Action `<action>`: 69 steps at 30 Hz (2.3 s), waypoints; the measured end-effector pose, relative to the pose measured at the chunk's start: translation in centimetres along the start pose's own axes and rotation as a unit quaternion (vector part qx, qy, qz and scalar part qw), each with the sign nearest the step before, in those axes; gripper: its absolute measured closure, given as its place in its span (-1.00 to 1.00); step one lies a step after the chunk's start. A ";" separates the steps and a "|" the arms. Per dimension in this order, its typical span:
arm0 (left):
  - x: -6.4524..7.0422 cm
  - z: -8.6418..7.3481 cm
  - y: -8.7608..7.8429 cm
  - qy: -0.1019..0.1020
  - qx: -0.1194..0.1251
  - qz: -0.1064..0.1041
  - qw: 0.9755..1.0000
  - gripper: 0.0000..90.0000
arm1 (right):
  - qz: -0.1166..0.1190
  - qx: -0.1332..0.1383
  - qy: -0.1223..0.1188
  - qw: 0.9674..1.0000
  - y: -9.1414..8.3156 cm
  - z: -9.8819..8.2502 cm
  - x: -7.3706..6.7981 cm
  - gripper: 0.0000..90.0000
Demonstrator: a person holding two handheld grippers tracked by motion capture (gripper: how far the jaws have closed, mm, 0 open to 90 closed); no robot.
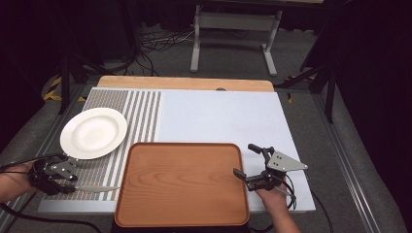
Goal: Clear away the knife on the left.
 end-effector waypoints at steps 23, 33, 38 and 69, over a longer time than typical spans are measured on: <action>0.4 0.3 0.0 0.053 -0.034 0.008 0.998 0.77 | 0.006 0.008 0.008 1.000 -0.2 0.1 0.1 -0.94; 0.4 0.4 -0.3 0.043 -0.040 0.009 0.998 0.77 | 0.005 0.009 0.009 1.000 -0.2 0.1 0.1 -0.94; 0.4 0.4 -1.2 0.026 -0.034 0.017 0.999 0.78 | 0.004 0.012 0.010 1.000 -0.3 0.2 0.2 -0.94; 1.1 5.9 -6.9 -0.120 0.089 -0.009 0.989 0.78 | 0.002 0.021 0.010 1.000 -0.7 0.4 0.4 -0.94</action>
Point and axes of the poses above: each handheld gripper's, and its own axes: y roughly forward along the jaws, z roughly out of its top, x roughly to its right, the point moved 6 cm from there along y, roughly forward along the jaws, and after that the axes turned 4 degrees about -z, right-handed, at the moved point
